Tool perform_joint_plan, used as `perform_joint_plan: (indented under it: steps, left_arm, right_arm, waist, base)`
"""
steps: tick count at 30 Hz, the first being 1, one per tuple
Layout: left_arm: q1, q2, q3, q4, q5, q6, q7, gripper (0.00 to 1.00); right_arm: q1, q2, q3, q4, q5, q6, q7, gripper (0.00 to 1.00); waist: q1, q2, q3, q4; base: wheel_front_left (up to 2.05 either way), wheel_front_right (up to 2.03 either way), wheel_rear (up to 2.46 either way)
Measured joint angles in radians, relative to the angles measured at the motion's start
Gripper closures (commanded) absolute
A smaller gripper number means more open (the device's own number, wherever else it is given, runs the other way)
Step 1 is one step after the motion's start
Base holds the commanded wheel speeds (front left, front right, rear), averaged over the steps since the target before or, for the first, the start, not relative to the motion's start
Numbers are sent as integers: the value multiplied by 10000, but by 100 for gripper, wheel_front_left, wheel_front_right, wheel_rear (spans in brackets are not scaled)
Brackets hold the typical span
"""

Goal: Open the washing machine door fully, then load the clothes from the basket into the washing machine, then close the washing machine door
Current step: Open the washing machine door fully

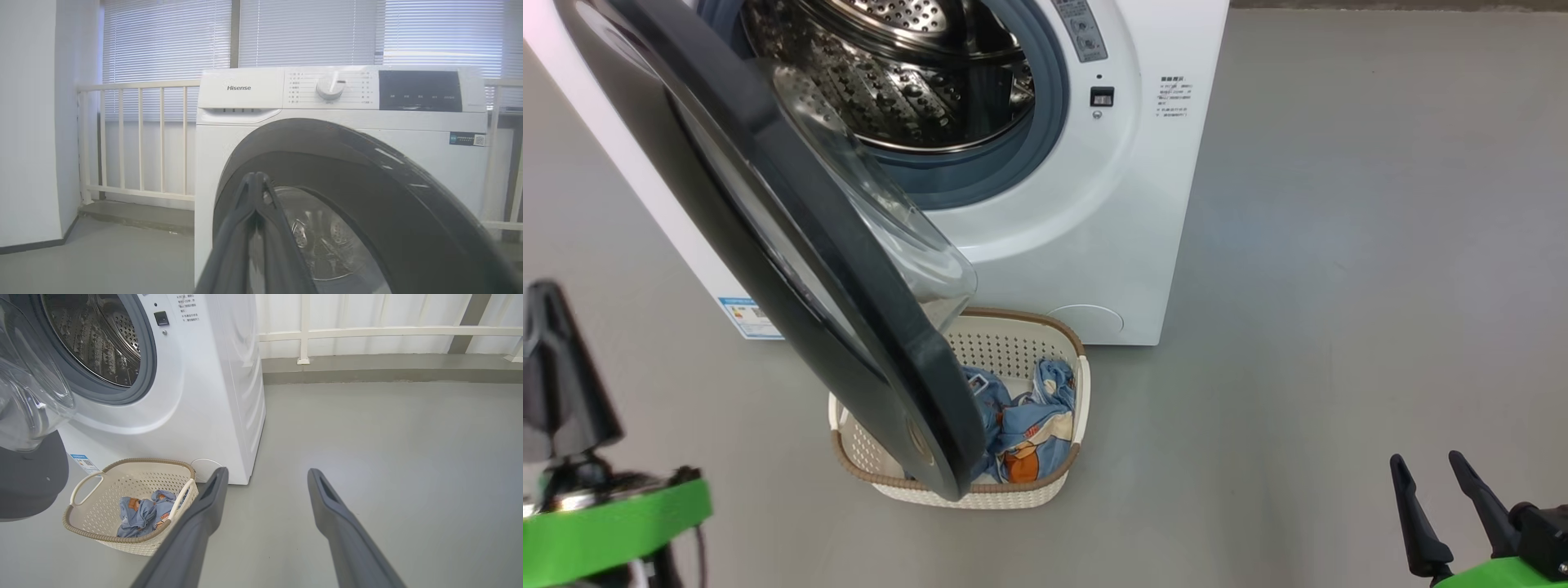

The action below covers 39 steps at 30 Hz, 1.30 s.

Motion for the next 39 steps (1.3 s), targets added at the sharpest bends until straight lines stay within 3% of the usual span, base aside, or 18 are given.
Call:
perform_joint_plan:
  steps: [5,11,15,20,24,31,39]
  left_arm:
    - [-277,-2,-1335,-1879,255,2,510,100]
    - [-384,19,-3835,-3118,245,40,1486,100]
    - [-383,42,-5486,-3026,-199,376,1776,100]
    - [-342,79,-6861,-1730,-1064,719,1824,100]
    - [-337,115,-7373,-454,-1655,880,1492,100]
    - [-410,128,-7403,1622,-2123,966,907,100]
    - [-774,127,-7302,2920,-2589,1018,433,100]
  right_arm:
    - [-2,6,-63,-52,-284,0,0,0]
    - [-6,52,-150,-159,-322,0,0,0]
    - [-12,92,-174,-253,-380,0,0,0]
    - [-29,136,-184,-395,-443,0,0,0]
    - [-34,150,-169,-437,-472,0,0,0]
    - [-35,178,-171,-631,-568,0,0,0]
    - [-34,207,-251,-813,-571,0,0,0]
  waist:
    - [0,0,14,13]
    - [0,0,3,-62]
    - [0,0,29,-110]
    - [0,1,16,-203]
    - [0,0,-14,-302]
    - [0,0,-67,-367]
    - [0,0,-168,-406]
  base:
    - [0,0,0]
    - [0,0,0]
    - [0,0,0]
    - [0,0,0]
    - [0,0,0]
    - [0,0,0]
    - [0,0,0]
